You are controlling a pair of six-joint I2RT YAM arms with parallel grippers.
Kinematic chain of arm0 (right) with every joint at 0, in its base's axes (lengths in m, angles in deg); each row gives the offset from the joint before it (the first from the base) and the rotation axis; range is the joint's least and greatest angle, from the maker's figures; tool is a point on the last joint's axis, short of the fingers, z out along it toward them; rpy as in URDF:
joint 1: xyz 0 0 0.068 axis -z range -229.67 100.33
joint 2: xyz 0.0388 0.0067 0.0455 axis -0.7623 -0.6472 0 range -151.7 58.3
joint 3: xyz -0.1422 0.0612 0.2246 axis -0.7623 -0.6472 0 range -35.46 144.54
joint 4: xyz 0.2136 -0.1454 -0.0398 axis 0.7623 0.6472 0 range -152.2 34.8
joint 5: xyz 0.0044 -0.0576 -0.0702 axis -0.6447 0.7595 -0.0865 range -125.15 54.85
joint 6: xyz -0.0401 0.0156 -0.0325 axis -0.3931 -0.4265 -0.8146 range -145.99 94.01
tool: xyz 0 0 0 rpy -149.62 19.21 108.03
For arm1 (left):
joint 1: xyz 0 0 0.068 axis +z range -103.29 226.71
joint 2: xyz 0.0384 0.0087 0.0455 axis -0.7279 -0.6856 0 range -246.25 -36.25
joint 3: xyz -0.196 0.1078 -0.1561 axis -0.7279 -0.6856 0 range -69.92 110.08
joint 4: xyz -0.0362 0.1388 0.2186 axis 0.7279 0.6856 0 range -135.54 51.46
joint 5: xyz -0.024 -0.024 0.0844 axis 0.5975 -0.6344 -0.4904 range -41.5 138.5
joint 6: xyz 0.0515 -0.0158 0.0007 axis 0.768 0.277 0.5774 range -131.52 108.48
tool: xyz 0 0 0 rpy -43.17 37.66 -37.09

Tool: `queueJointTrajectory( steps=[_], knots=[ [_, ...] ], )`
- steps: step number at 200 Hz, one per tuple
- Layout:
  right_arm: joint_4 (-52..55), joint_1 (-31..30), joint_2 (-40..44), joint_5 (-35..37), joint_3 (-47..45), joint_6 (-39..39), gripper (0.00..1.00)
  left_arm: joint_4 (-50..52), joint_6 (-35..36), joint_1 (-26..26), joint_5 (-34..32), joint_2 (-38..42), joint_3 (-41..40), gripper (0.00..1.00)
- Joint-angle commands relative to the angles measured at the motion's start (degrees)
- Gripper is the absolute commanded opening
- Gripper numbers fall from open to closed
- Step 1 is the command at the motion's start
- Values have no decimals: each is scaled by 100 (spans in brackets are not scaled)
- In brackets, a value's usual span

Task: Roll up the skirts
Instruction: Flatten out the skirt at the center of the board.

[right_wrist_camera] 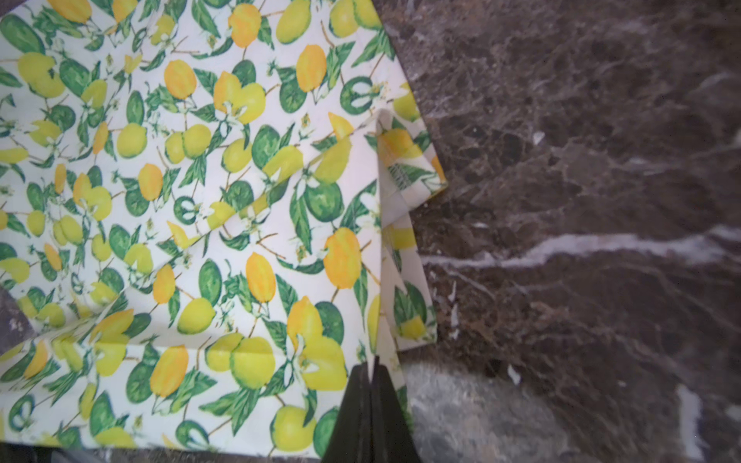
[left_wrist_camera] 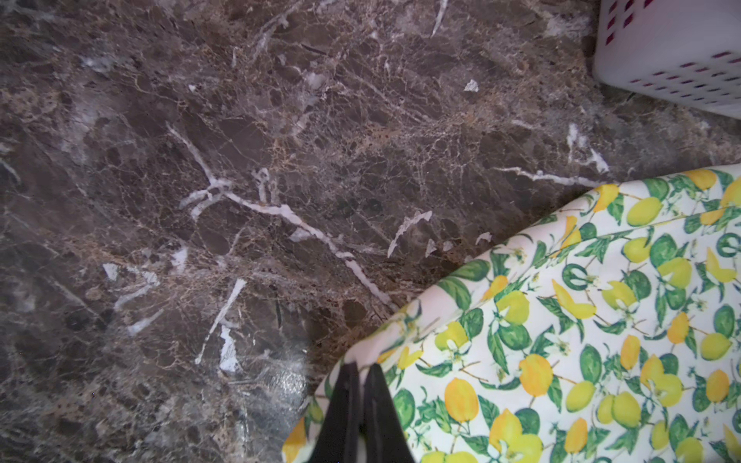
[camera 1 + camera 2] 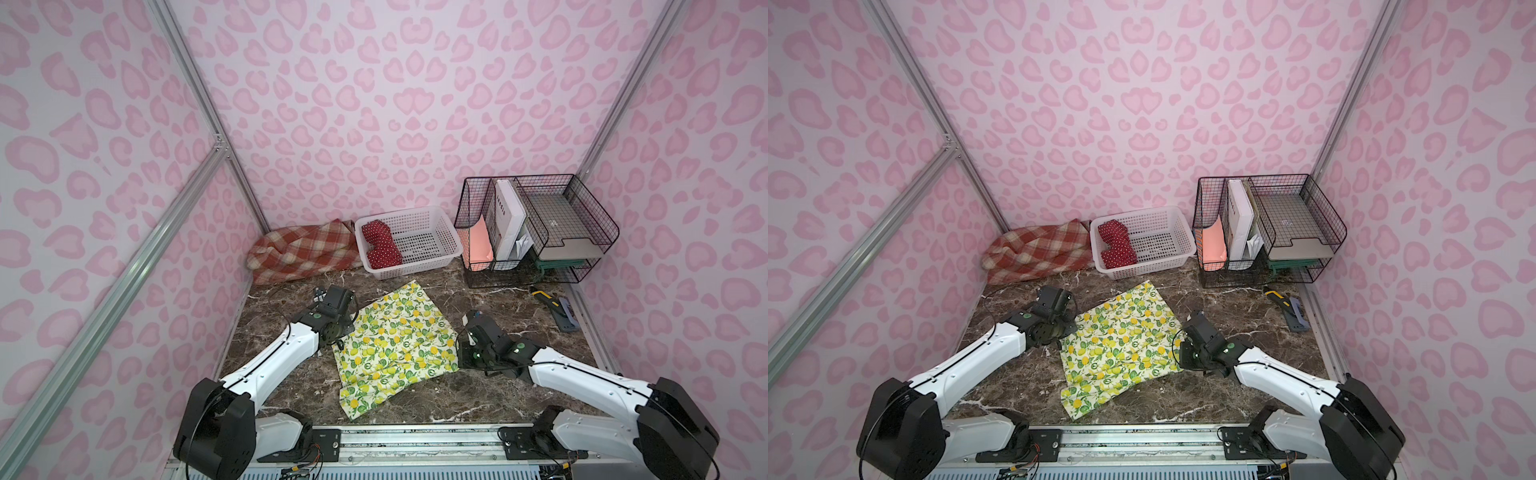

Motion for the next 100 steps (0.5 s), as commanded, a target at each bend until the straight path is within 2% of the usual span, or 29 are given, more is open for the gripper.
queueJointTrajectory(
  steps=[1,42,88,91,100],
  knots=[
    [1132,-420,611,-124,-60,670,0,228,70,13,-260,119,131,0],
    [2334,-1112,1702,-157,-220,1633,0,282,146,95,-501,341,331,0],
    [3105,-1349,2555,-378,-559,2220,0,324,278,114,-413,477,463,0],
    [3106,-1369,2605,-389,-602,2260,5,322,287,109,-425,495,451,0],
    [3121,-1426,2712,-402,-659,2342,29,342,297,118,-444,540,431,0]
  ],
)
